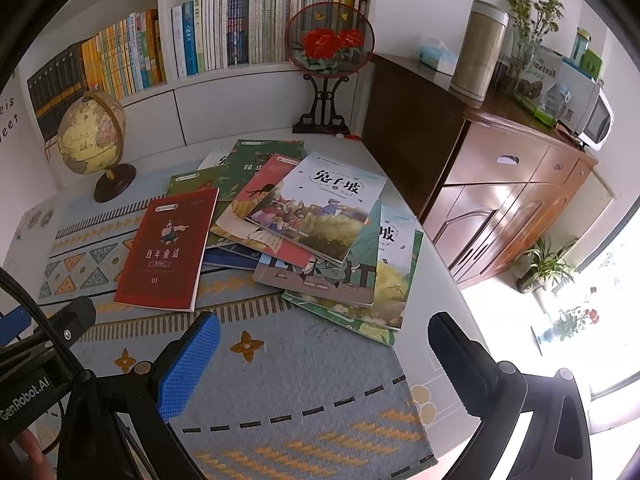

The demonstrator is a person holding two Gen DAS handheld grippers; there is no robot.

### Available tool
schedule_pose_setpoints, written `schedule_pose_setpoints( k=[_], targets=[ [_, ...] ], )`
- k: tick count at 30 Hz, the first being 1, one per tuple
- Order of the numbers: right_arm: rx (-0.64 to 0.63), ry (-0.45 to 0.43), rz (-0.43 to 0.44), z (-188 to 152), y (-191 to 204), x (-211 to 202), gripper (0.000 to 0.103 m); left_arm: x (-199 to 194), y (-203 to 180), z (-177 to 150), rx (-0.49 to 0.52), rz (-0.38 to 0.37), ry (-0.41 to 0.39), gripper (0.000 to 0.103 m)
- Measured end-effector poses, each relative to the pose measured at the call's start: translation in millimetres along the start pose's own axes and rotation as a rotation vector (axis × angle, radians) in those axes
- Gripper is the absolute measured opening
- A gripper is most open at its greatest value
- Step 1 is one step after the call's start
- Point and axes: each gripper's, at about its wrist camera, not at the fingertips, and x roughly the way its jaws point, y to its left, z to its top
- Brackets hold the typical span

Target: Organize books

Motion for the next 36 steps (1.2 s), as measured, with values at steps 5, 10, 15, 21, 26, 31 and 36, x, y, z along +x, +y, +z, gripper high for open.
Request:
schedule_pose_setpoints(
  k=[5,10,15,21,26,31,36],
  targets=[
    [0.010,0.006,0.005,2,1,3,0.103,3,-1,2,0.019,0.008,0.015,0.096],
    [0.011,0.013,0.024,4,4,5,0.103,2,3,7,0.036,0.016,0.005,0.096],
    [0.016,0.019,0.035,6,7,7,0.103,9,7,11,0.030,-0.001,0.033,0.096],
    [0.026,0.034,0.036,8,9,14,0.103,14,9,14,0.044,-0.003,0.040,0.096],
    [0.050,0.049,0.058,10,10,19,0.103,18,11,18,0.050,-0.014,0.047,0.096],
    [0.048,0.040,0.054,16,17,22,0.103,21,14,26,0.068,-0.012,0.024,0.095],
    [0.049,0.048,0.057,19,24,28,0.103,23,18,35,0.085,-0.020,-0.013,0.095]
  ],
)
